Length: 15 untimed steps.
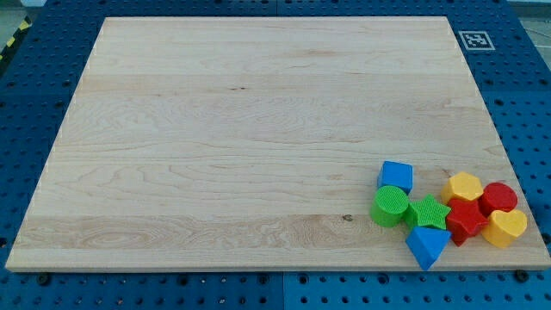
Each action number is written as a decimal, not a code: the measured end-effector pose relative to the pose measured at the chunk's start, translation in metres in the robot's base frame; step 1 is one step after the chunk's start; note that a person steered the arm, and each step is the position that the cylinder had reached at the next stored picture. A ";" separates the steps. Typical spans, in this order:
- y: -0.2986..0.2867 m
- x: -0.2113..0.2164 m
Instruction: Keep arm on bottom right corner of the board
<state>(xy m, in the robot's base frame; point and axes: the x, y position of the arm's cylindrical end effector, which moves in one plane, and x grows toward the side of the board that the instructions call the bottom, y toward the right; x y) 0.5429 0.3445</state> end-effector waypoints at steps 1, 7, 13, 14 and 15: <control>0.000 0.024; -0.008 0.072; -0.044 0.073; -0.044 0.074; -0.045 0.075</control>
<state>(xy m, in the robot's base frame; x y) 0.6178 0.2992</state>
